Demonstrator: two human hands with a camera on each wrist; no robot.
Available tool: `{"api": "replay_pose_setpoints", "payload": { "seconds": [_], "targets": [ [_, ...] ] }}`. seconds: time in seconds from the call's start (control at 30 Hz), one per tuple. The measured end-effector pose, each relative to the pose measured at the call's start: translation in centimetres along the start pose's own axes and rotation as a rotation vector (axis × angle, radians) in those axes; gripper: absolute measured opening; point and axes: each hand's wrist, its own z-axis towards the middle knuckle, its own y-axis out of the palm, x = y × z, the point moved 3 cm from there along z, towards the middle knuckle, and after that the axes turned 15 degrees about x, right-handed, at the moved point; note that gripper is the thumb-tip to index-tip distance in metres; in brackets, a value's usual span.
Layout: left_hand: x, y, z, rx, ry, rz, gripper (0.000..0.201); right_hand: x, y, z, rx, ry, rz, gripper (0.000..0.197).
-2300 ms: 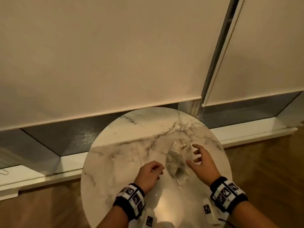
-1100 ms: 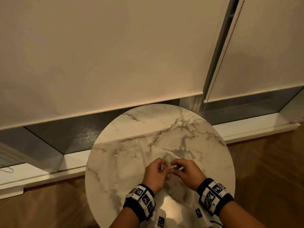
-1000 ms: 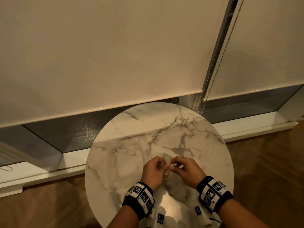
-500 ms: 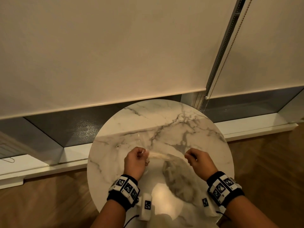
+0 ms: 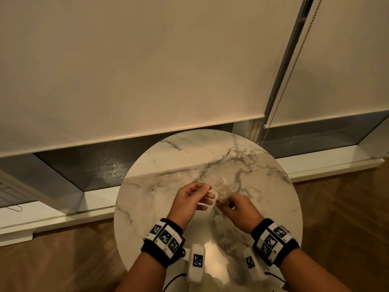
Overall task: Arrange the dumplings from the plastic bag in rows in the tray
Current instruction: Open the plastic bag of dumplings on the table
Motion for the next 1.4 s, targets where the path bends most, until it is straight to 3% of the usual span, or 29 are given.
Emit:
{"api": "replay_pose_setpoints", "payload": {
  "seconds": [0.03, 0.1, 0.17, 0.23, 0.3, 0.5, 0.57, 0.63, 0.73, 0.93, 1.07, 1.3, 1.4],
  "targets": [
    [-1.0, 0.0, 0.3, 0.047, 0.007, 0.102, 0.009, 0.2, -0.1, 0.2, 0.001, 0.028, 0.009, 0.012],
    [-3.2, 0.1, 0.8, 0.043, 0.054, 0.372, 0.024, 0.4, -0.4, 0.4, -0.003, 0.088, 0.104, 0.011],
    [-4.9, 0.9, 0.7, -0.091, 0.122, 0.564, 0.033, 0.3, -0.7, 0.5, 0.006, 0.134, 0.233, 0.017],
    [-5.7, 2.0, 0.5, -0.196, 0.186, 0.617, 0.030, -0.2, -1.1, 0.6, -0.005, 0.107, 0.311, 0.013],
    [-5.8, 2.8, 0.6, -0.208, 0.232, 0.605, 0.024, -0.4, -1.6, 0.6, -0.022, 0.055, 0.313, 0.008],
    [-6.2, 3.2, 2.0, -0.130, 0.282, 0.621, 0.007, 0.8, -2.2, -0.3, -0.048, 0.175, 0.275, 0.055],
    [-6.3, 3.5, 2.4, -0.110, 0.292, 0.597, 0.009, 1.8, -2.0, -0.5, -0.088, 0.177, 0.090, 0.044],
    [-6.3, 3.9, 2.6, -0.084, 0.300, 0.572, 0.016, 2.3, -1.6, -0.5, -0.105, 0.099, 0.016, 0.018],
    [-6.1, 4.2, 3.2, -0.054, 0.300, 0.523, 0.023, 3.1, -1.7, -0.1, -0.033, 0.037, -0.026, 0.029],
    [-4.3, 3.7, 4.9, -0.047, 0.280, 0.432, 0.018, 2.3, -4.4, 2.3, 0.041, 0.102, 0.159, 0.023],
    [-2.3, 3.3, 6.4, -0.059, 0.240, 0.342, 0.015, 1.5, -6.3, 5.1, 0.076, 0.056, 0.151, 0.019],
    [1.9, 3.3, 9.7, 0.020, 0.365, 0.352, 0.011, -1.5, -9.5, 9.5, 0.227, -0.060, 0.036, 0.011],
    [3.0, 3.9, 9.6, -0.011, 0.391, 0.322, 0.010, -2.2, -9.7, 9.7, 0.281, -0.078, 0.063, 0.007]
  ]
}}
